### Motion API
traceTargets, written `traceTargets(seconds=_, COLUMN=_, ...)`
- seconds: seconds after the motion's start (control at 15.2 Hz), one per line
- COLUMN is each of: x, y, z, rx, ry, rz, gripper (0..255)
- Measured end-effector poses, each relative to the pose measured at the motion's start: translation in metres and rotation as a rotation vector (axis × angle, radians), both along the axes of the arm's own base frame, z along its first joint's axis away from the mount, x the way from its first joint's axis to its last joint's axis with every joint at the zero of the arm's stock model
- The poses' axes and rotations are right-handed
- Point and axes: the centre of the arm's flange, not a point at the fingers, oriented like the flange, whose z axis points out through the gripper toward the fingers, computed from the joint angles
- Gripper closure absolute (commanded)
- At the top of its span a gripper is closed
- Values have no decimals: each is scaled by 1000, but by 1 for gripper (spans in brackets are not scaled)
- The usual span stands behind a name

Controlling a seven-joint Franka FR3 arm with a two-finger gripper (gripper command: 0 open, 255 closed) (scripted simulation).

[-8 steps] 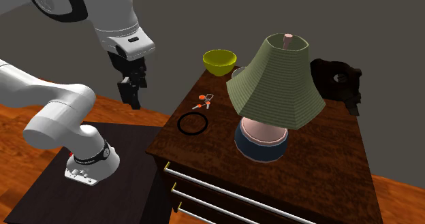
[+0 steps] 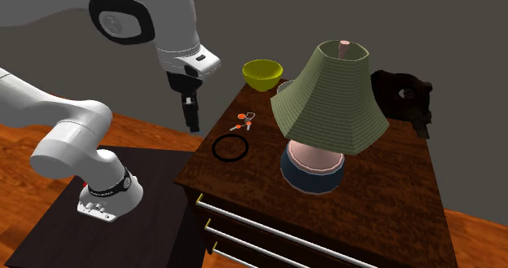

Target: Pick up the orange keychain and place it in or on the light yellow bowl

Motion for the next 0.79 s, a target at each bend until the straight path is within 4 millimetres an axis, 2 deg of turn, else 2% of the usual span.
traceTargets(seconds=0.26, x=28, y=35, z=-33, rx=-1, ry=-5, rz=129, gripper=0)
traceTargets(seconds=0.46, x=41, y=59, z=-56, rx=-2, ry=-11, rz=226, gripper=0)
traceTargets(seconds=0.53, x=42, y=75, z=-62, rx=-3, ry=-13, rz=258, gripper=0)
traceTargets(seconds=0.79, x=58, y=113, z=-96, rx=-4, ry=-19, rz=388, gripper=0)
